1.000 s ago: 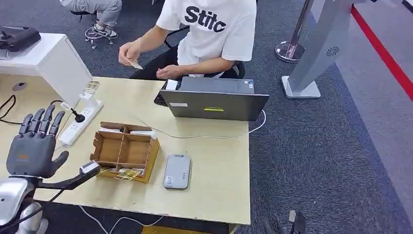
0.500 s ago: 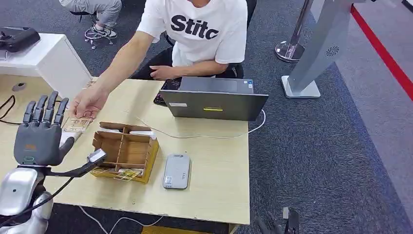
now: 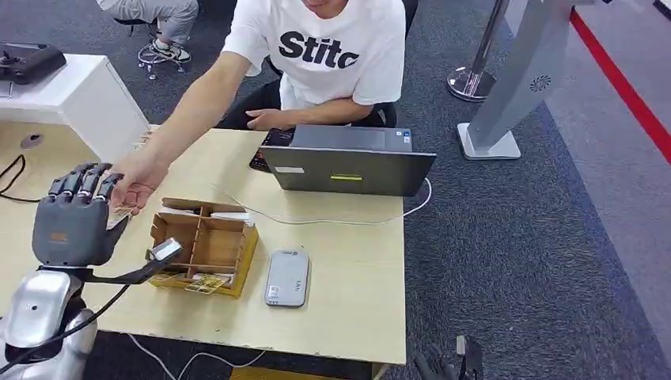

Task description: Pass the card to the sensor for recognition and then transmit it.

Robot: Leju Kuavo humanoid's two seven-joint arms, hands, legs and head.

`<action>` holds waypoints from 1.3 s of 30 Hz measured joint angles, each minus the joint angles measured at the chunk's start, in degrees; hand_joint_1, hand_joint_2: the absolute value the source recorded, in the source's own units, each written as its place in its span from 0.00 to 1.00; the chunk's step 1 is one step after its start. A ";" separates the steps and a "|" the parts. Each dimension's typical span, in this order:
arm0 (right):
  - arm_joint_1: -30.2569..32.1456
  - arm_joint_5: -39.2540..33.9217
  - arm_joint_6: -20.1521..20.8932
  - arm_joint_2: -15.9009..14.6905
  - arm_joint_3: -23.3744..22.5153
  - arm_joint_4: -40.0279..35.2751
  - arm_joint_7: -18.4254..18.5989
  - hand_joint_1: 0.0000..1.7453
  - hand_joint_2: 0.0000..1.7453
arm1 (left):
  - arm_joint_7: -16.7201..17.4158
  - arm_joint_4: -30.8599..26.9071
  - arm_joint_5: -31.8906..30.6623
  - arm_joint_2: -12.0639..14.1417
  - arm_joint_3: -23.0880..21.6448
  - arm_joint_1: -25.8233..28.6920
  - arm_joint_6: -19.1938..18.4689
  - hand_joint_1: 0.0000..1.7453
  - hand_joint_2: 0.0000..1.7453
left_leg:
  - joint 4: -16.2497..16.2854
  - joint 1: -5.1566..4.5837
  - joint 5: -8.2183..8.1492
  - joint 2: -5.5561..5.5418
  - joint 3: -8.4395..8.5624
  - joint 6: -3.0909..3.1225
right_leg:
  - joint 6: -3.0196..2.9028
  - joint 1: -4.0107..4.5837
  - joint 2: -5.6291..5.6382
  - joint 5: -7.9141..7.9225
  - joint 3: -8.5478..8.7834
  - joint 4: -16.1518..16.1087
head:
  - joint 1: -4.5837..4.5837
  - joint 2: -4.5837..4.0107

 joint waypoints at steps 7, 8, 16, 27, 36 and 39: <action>0.00 -0.04 0.07 0.00 0.31 0.00 0.00 0.00 1.00 | -0.37 -0.02 0.00 -0.79 0.00 0.26 0.20 1.00 1.00 | 0.00 0.00 0.00 -0.01 -0.02 0.00 | 0.00 0.00 0.00 0.00 0.00 0.00 | 0.00 0.00; -0.01 -0.09 0.07 0.00 0.39 0.00 0.02 0.00 1.00 | -0.46 -0.02 0.09 -0.92 0.00 0.24 0.24 1.00 1.00 | 0.00 0.00 0.00 -0.01 -0.01 0.00 | 0.00 0.00 0.00 0.00 0.00 0.00 | 0.00 0.00; -0.13 -0.61 -0.65 0.15 1.07 -0.02 0.24 0.00 1.00 | -3.32 -0.07 0.87 -8.91 -3.00 -0.69 -0.61 1.00 1.00 | 0.05 -0.03 0.00 -0.01 -0.05 0.01 | 0.10 -0.03 0.00 0.08 -0.02 -0.03 | 0.00 0.00; -0.78 -0.57 -1.42 0.26 2.18 0.00 1.37 0.00 1.00 | -2.02 5.43 1.33 -15.28 -11.23 -3.78 -2.93 1.00 1.00 | 0.05 -0.02 0.00 0.01 -0.06 0.01 | 0.11 -0.03 0.03 0.09 -0.07 -0.04 | 0.00 0.00; -0.98 -0.50 -1.62 0.66 4.09 0.00 2.14 0.00 1.00 | 0.59 22.22 1.90 -18.67 -17.59 -6.30 -2.89 1.00 1.00 | 0.07 -0.03 0.00 0.04 -0.07 0.01 | 0.14 -0.03 0.09 0.12 -0.10 -0.04 | 0.02 0.00; -0.97 -0.50 -1.55 0.74 4.39 0.00 2.14 0.00 1.00 | 0.17 25.84 2.23 -19.08 -18.27 -6.42 -2.75 1.00 1.00 | 0.07 -0.02 0.00 0.05 -0.09 0.01 | 0.14 -0.03 0.10 0.12 -0.12 -0.04 | 0.00 0.00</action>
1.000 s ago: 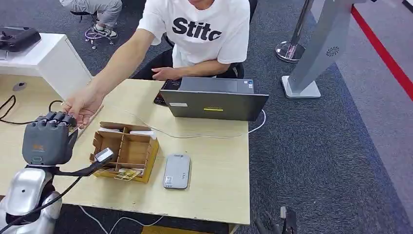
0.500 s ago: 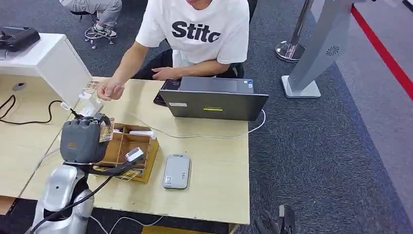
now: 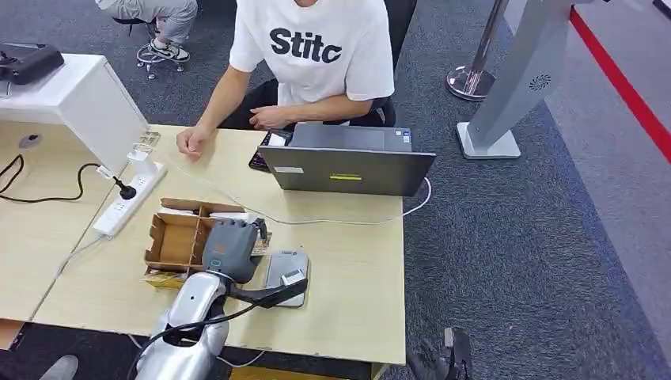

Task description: Pass the card to the sensor for recognition and then transmit it.

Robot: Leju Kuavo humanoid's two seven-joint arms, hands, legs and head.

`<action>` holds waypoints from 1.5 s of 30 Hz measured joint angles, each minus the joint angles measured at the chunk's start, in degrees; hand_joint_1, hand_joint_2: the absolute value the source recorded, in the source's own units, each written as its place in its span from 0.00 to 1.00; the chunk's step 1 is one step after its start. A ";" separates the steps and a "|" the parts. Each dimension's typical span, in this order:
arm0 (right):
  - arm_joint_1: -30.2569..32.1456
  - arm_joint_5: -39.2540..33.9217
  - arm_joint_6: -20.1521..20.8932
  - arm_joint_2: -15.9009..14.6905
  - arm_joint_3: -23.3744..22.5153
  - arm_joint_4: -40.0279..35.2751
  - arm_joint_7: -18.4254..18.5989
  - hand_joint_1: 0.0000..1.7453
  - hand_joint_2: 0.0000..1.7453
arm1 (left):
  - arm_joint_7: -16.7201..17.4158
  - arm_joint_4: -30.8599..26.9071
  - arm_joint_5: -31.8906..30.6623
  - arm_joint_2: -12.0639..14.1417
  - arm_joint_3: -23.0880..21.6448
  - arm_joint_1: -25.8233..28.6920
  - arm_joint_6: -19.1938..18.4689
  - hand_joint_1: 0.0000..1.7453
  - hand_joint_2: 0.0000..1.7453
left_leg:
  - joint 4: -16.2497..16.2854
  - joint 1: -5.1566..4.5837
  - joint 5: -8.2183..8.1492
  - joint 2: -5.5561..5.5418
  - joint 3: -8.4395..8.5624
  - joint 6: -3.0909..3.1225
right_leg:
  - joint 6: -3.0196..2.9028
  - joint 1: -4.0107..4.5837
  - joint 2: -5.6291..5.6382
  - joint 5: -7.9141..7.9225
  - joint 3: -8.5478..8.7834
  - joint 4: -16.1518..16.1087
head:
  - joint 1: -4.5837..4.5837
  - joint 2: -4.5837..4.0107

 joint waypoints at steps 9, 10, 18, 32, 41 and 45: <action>0.11 -0.13 0.81 0.35 1.18 0.00 -0.24 0.00 1.00 | -3.69 7.49 0.15 -1.23 -2.97 -0.24 2.91 1.00 1.00 | 0.00 -0.01 0.00 -0.01 -0.01 0.00 | 0.00 0.00 -0.01 0.00 0.01 0.00 | 0.02 0.00; 0.13 -0.22 0.94 0.37 1.20 0.00 -0.26 0.00 1.00 | -4.04 7.73 0.05 -1.51 -3.54 -0.23 3.21 1.00 1.00 | 0.00 -0.01 0.00 -0.01 -0.02 0.00 | 0.01 -0.01 -0.02 0.00 0.01 0.00 | 0.02 0.00; 0.31 -0.57 1.05 0.50 1.29 0.00 -0.39 0.00 1.00 | -5.57 8.10 1.00 -2.62 -5.79 -0.30 2.37 1.00 1.00 | 0.00 -0.01 0.00 -0.01 -0.02 0.00 | 0.00 0.00 -0.02 0.00 0.00 0.00 | 0.00 0.00; 0.65 -1.42 1.82 0.50 2.62 0.00 -0.42 0.00 1.00 | -3.10 10.51 4.68 -2.12 -6.84 1.00 -3.28 1.00 1.00 | -0.01 0.00 0.00 -0.01 -0.03 0.00 | 0.00 0.00 -0.02 0.00 0.01 0.00 | 0.02 0.00; 0.76 -2.32 1.79 0.50 3.15 0.00 -0.37 0.00 1.00 | -2.25 10.88 5.18 -1.47 -6.84 1.12 -2.90 1.00 1.00 | -0.01 0.00 0.00 -0.02 -0.03 0.00 | 0.01 0.00 -0.03 0.00 0.03 0.00 | 0.00 0.00; 1.02 -2.91 1.75 0.50 3.28 -0.02 -0.37 0.00 1.00 | -1.11 9.59 3.65 -1.20 -6.84 1.45 0.33 1.00 1.00 | -0.01 0.00 0.01 -0.05 -0.03 0.01 | 0.00 0.00 -0.05 0.00 0.03 0.00 | 0.02 0.00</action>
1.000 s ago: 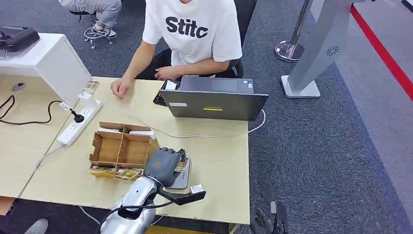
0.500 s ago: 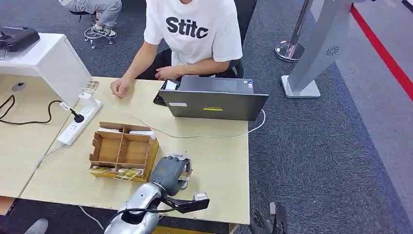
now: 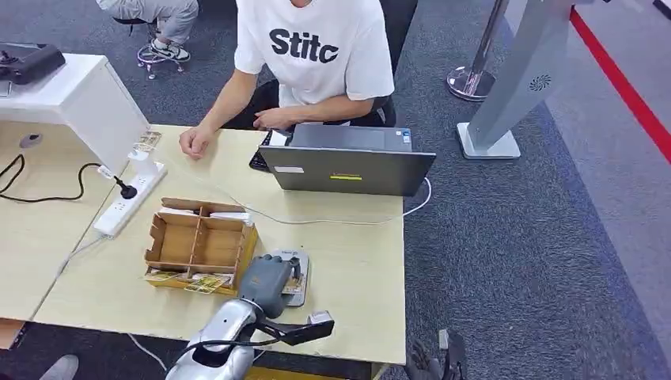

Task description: Pass the card to the sensor for recognition and then transmit it.

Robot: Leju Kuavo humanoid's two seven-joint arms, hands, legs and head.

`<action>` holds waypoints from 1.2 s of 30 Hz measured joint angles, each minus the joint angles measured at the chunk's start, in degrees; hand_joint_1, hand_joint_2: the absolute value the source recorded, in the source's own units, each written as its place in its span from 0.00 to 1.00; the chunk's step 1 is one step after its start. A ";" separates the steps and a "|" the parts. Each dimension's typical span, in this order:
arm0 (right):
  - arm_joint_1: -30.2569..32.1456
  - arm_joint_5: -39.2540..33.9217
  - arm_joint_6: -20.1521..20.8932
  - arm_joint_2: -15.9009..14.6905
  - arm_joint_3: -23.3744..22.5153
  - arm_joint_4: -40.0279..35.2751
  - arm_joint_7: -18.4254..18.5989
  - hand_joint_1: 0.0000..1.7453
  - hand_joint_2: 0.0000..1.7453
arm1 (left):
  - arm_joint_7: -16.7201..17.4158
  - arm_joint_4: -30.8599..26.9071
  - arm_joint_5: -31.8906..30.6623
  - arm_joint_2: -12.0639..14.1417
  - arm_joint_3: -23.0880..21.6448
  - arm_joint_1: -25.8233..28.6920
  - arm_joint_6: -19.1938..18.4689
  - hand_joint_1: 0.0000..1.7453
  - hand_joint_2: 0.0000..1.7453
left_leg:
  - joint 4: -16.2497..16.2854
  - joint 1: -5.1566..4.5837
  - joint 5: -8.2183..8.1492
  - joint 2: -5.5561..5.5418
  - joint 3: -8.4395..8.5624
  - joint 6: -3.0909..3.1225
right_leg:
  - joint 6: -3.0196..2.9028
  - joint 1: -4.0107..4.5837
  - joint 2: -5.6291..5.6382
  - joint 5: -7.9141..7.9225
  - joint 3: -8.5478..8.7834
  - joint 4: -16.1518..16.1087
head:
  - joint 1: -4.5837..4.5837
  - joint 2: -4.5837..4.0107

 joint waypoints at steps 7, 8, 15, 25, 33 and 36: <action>0.15 -0.17 -0.04 0.00 0.42 0.00 0.00 0.00 1.00 | 0.02 -1.20 -0.28 0.31 0.00 0.18 0.11 1.00 1.00 | 0.00 0.00 0.00 0.01 0.00 0.00 | 0.00 0.00 0.00 0.00 0.00 0.00 | 0.00 0.00; 0.15 -0.22 -0.04 0.00 0.46 0.00 0.00 0.00 1.00 | 0.17 -1.53 -0.57 0.33 0.00 0.31 0.54 1.00 1.00 | 0.00 0.00 0.00 0.02 -0.01 0.00 | 0.00 0.00 0.00 0.00 -0.01 0.00 | 0.00 0.00; 0.42 -0.74 -0.48 0.00 1.05 0.00 0.22 0.00 1.00 | 0.76 -14.02 -1.24 1.29 3.75 0.77 2.36 1.00 1.00 | 0.00 0.01 0.01 0.02 0.00 0.00 | 0.00 0.01 0.01 0.00 -0.01 0.03 | 0.00 0.00; 0.47 -1.59 -0.39 0.00 2.30 0.00 0.48 0.00 1.00 | 1.40 -26.42 1.14 4.98 15.49 0.45 1.16 1.00 1.00 | -0.03 0.02 0.01 0.02 0.00 -0.01 | -0.01 0.01 0.02 0.00 -0.01 0.06 | 0.00 0.00; 0.47 -1.77 -0.41 0.00 2.75 0.00 0.48 0.00 1.00 | 0.92 -29.15 2.01 6.62 19.89 1.21 1.25 1.00 1.00 | -0.02 0.01 0.01 0.01 -0.01 -0.01 | 0.00 0.00 0.01 0.00 -0.01 0.05 | 0.00 0.00; 0.47 -1.77 -0.59 0.00 2.84 0.00 0.48 0.00 1.00 | 0.68 -29.37 2.01 6.93 20.63 1.37 1.40 1.00 1.00 | -0.02 0.01 0.01 0.02 -0.01 0.00 | 0.00 0.00 0.01 0.00 -0.01 0.05 | 0.00 0.00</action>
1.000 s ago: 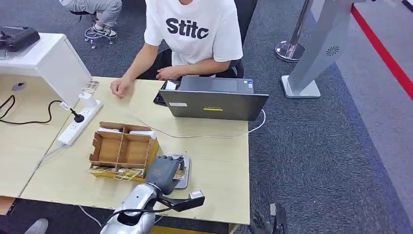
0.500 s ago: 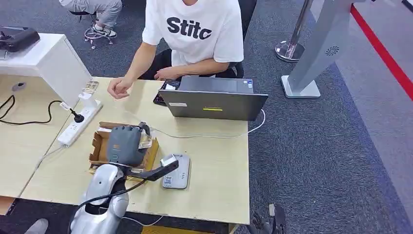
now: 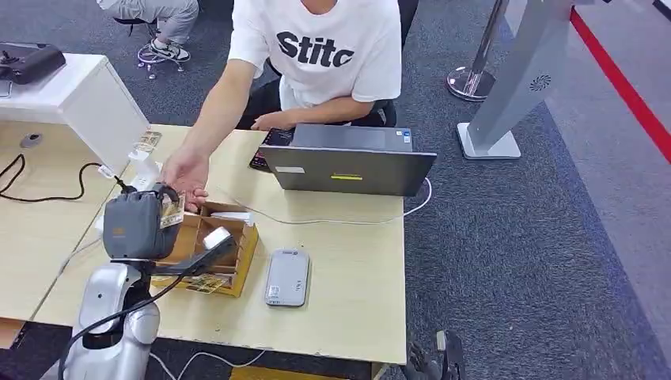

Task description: Pass the card to the sensor for recognition and then transmit it.

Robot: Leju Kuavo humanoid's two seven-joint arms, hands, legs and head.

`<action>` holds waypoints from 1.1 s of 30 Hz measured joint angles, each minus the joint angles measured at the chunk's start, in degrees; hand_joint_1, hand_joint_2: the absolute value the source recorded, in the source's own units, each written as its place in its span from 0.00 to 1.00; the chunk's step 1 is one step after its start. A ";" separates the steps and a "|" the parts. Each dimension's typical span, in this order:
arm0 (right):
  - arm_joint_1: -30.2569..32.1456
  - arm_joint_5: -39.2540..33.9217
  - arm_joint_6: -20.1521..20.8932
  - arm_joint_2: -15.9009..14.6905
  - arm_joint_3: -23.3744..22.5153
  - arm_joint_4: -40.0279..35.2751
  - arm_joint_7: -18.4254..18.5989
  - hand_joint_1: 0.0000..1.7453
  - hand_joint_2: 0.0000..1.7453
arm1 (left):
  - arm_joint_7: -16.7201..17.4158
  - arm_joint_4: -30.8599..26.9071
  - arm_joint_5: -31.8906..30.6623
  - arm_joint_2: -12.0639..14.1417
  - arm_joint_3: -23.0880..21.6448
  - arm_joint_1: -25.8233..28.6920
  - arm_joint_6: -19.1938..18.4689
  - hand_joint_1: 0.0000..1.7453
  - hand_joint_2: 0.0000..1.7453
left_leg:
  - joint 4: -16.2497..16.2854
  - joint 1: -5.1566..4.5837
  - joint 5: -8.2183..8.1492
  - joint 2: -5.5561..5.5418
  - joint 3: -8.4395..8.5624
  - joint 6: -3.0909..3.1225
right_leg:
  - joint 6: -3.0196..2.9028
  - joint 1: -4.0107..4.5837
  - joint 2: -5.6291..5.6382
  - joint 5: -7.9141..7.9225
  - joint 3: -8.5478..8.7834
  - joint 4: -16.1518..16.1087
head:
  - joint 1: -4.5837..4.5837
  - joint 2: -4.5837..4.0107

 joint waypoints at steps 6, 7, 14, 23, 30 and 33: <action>0.01 -0.20 -0.22 0.00 0.15 -0.02 -0.02 0.00 1.00 | -0.75 -0.48 -0.18 0.07 0.72 0.58 0.28 0.00 1.00 | 0.00 0.00 0.01 0.00 0.01 0.01 | 0.00 0.00 -0.02 0.00 -0.01 0.00 | -0.02 0.00; 0.03 -0.31 -0.22 0.00 0.15 -0.02 -0.02 0.00 1.00 | -0.83 -0.48 -0.18 0.07 0.86 0.65 0.28 0.00 1.00 | 0.00 0.01 0.02 0.00 0.01 0.01 | 0.00 0.01 -0.02 0.00 -0.01 0.00 | 0.00 0.00; 0.01 -0.52 -0.24 0.00 0.33 -0.02 -0.02 0.00 1.00 | -0.96 -0.72 -0.26 0.04 1.12 0.76 0.31 0.00 1.00 | 0.00 0.00 0.04 0.00 0.00 0.04 | 0.00 0.00 -0.02 0.00 0.00 0.00 | -0.02 0.00; 0.04 -1.14 -0.31 0.00 0.37 -0.09 -0.48 0.00 1.00 | -2.95 -0.76 -0.57 -0.83 1.03 1.96 0.35 0.00 1.00 | 0.00 0.00 0.03 0.01 0.01 0.04 | 0.00 0.00 -0.01 0.00 -0.02 -0.01 | -0.02 0.00; 0.24 -1.75 -0.44 0.00 0.37 -0.24 -0.68 0.00 1.00 | -4.76 -1.22 0.67 -2.43 -0.10 3.37 -0.24 0.00 1.00 | 0.00 0.00 0.03 0.01 0.01 0.04 | 0.00 0.00 -0.01 0.00 -0.02 -0.01 | 0.00 0.00; 0.32 -2.45 -0.48 0.00 0.37 -0.46 -0.87 0.00 1.00 | -6.43 -1.42 2.27 -3.17 -2.09 4.62 -2.29 0.00 1.00 | 0.01 -0.01 0.03 0.00 0.01 0.05 | 0.00 -0.01 -0.01 0.00 -0.03 -0.03 | 0.00 0.00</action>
